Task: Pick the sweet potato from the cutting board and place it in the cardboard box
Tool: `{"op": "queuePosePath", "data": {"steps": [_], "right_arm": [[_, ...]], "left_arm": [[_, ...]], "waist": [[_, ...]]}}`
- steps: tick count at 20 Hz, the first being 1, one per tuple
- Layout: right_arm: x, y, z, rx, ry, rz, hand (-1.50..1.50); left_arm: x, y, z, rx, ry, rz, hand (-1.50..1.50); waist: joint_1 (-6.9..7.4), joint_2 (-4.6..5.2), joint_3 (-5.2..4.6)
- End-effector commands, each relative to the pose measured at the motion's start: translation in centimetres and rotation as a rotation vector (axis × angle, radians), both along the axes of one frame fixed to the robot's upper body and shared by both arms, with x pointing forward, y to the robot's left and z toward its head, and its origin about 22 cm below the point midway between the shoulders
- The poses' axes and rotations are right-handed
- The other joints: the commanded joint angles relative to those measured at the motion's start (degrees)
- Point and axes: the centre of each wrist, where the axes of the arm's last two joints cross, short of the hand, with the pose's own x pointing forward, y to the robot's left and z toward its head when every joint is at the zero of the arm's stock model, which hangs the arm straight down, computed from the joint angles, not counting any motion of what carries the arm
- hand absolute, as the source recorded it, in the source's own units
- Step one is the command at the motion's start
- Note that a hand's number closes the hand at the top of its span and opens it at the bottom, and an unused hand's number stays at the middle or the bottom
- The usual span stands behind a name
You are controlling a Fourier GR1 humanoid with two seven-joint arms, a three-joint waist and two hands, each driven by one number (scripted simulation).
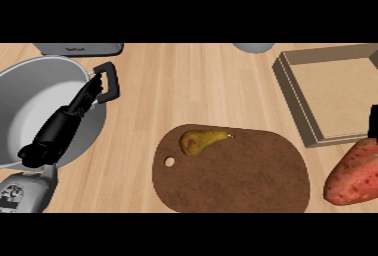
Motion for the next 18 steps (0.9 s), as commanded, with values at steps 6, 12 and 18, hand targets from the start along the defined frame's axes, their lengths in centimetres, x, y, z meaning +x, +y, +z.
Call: {"op": "queuePosePath", "data": {"steps": [6,12,18], "right_arm": [[5.4,-10.5,3.4,-0.156,0.038,-0.159,1.50],[7.1,-12.2,-0.3,-0.401,0.229,-0.175,1.50],[8.0,-14.9,-1.4,-0.560,0.296,-0.142,1.50]], "left_arm": [[1.1,-1.0,0.2,0.009,0.001,-0.067,0.00],[1.4,-2.5,0.9,-0.007,0.003,-0.101,0.00],[1.4,-3.2,0.4,0.009,0.000,-0.101,0.00]], "waist": [[4.11,0.44,-0.22],[6.36,0.94,-0.12],[5.95,0.88,-0.07]]}}
